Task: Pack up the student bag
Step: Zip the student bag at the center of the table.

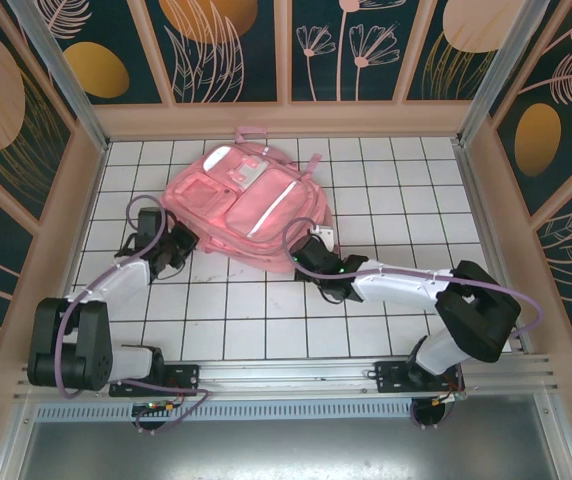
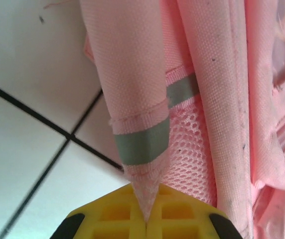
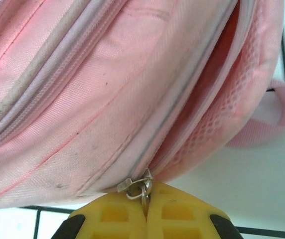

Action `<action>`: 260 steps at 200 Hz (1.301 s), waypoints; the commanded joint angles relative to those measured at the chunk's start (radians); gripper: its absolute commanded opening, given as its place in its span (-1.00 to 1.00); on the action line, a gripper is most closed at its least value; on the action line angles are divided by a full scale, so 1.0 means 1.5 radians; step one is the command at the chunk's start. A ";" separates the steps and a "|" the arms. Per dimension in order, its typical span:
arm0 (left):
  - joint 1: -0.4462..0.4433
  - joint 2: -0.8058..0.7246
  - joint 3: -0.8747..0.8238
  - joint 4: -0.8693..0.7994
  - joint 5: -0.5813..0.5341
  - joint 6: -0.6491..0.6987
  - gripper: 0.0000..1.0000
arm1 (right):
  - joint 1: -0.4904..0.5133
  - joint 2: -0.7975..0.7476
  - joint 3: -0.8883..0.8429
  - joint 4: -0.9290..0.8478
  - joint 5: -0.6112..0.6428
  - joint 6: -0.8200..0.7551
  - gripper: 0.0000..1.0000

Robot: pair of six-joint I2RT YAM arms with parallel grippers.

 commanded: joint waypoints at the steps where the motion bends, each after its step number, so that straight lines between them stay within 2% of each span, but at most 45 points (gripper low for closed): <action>1: 0.044 0.010 0.077 -0.028 -0.068 0.055 -0.89 | 0.003 0.023 0.044 -0.032 0.018 -0.055 -1.00; 22: 0.044 -0.023 0.078 -0.025 -0.023 0.039 0.13 | 0.029 0.055 0.088 -0.024 -0.003 -0.076 -1.00; 27: 0.044 -0.032 0.076 -0.028 -0.017 0.032 0.24 | 0.034 0.060 0.095 -0.019 -0.012 -0.080 -1.00; 34: 0.044 -0.043 0.073 -0.038 -0.007 0.019 0.30 | 0.040 0.066 0.102 -0.010 -0.026 -0.086 -1.00; 64: 0.009 -0.106 0.023 -0.041 0.036 -0.063 0.30 | 0.047 0.073 0.119 0.012 -0.068 -0.098 -1.00; 99: -0.120 -0.172 -0.045 -0.014 0.024 -0.214 0.28 | 0.047 0.062 0.116 0.020 -0.086 -0.115 -1.00; 129: -0.255 -0.189 -0.073 0.034 -0.033 -0.343 0.25 | 0.046 0.045 0.099 0.039 -0.114 -0.129 -1.00; 153: -0.325 -0.170 -0.091 0.108 -0.054 -0.428 0.25 | 0.044 0.031 0.086 0.048 -0.125 -0.135 -1.00; 189: -0.426 -0.126 -0.062 0.083 -0.115 -0.506 0.27 | 0.039 0.012 0.070 0.055 -0.140 -0.141 -1.00; 218: -0.473 -0.078 -0.043 0.058 -0.151 -0.550 0.28 | 0.035 -0.001 0.059 0.066 -0.151 -0.143 -1.00; 246: -0.475 -0.049 -0.047 0.053 -0.197 -0.579 0.29 | 0.036 -0.009 0.047 0.076 -0.159 -0.142 -1.00; 260: -0.475 -0.037 -0.061 0.088 -0.228 -0.584 0.29 | 0.036 -0.012 0.045 0.078 -0.163 -0.140 -1.00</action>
